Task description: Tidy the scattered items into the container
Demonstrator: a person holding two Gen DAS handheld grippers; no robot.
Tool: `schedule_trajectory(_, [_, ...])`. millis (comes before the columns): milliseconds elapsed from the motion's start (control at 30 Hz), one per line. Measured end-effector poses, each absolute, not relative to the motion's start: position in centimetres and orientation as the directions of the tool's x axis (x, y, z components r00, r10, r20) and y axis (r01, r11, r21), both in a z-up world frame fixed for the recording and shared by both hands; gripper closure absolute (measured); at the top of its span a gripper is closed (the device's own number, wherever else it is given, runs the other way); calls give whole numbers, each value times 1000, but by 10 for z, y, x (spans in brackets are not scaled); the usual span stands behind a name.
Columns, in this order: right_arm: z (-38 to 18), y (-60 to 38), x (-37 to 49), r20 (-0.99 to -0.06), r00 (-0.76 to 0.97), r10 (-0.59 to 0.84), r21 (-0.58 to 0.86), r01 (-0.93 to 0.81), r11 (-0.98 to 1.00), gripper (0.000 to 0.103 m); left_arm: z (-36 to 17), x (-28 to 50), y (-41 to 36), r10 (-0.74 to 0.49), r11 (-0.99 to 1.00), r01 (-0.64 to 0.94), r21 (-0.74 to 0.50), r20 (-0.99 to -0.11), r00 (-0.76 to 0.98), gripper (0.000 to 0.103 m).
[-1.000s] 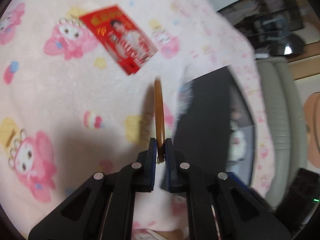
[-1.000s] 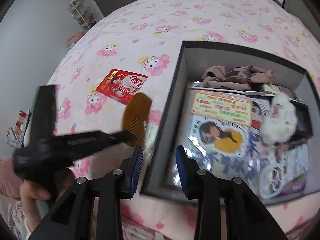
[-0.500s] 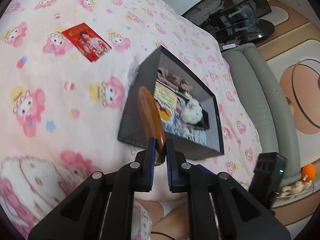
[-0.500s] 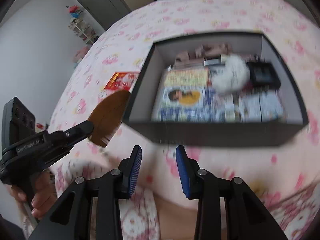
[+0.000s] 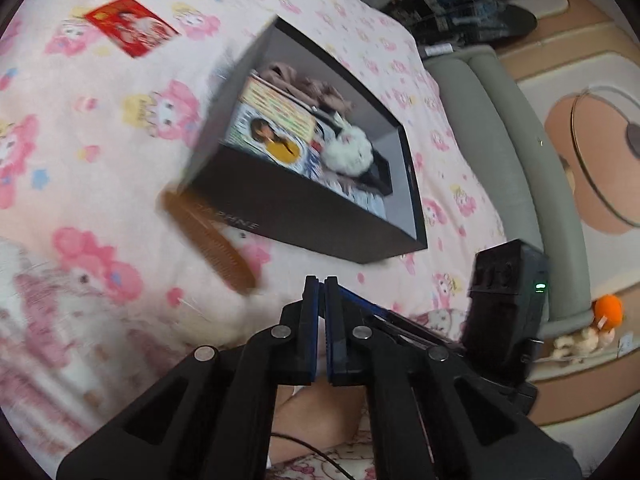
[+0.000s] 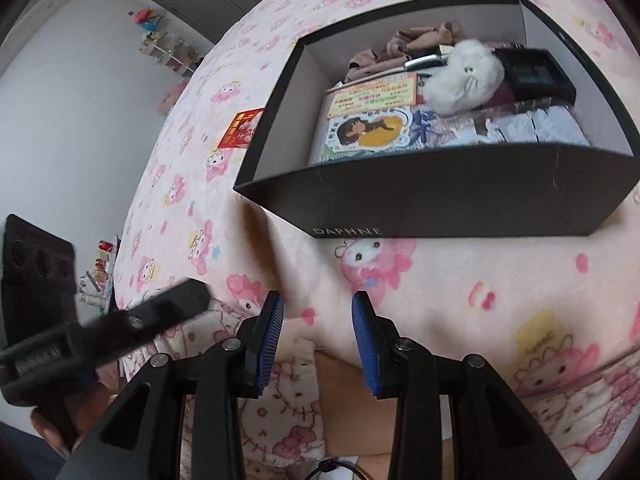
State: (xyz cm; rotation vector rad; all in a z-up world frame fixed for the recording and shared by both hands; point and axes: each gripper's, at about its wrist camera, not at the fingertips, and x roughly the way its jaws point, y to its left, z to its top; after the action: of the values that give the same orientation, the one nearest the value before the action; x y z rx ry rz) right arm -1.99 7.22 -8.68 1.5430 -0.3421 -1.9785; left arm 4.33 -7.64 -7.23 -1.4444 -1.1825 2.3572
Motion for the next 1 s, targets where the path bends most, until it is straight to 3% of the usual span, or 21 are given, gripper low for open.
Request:
schedule_trajectory(167, [-92,92,-19,-818,-192,-542,491,259,-832,71,-96,23,-65,486,-711,277,-646,-737,-470,102])
schedule_trajectory(267, [-106,97,-19,-835,-169,-523,482,233,-845,71,-95,20,-67,359,-807,293,-513,-819,-447,99])
schedule_trajectory(400, [-136,95,-19,-844,-93,-529,510,167,-844,70,-106,20,-83,266,-842,352,-408,-882,-388,79])
schedule_trajectory(600, [-166,78,-11,-826,7,-563,560,114,-820,70,-127,21,-111,179,-847,429,-313,-929,-326,64])
schedule_trajectory(700, [-170,74,-10,-829,23,-558,557,106,-824,70,-135,15,-115,173,-841,447,-306,-934,-313,54])
schedule_trajectory(1000, [-176,76,-33,-835,-75,-545,545,24,-838,66,-152,4,-150,203,-706,587,-395,-908,-368,54])
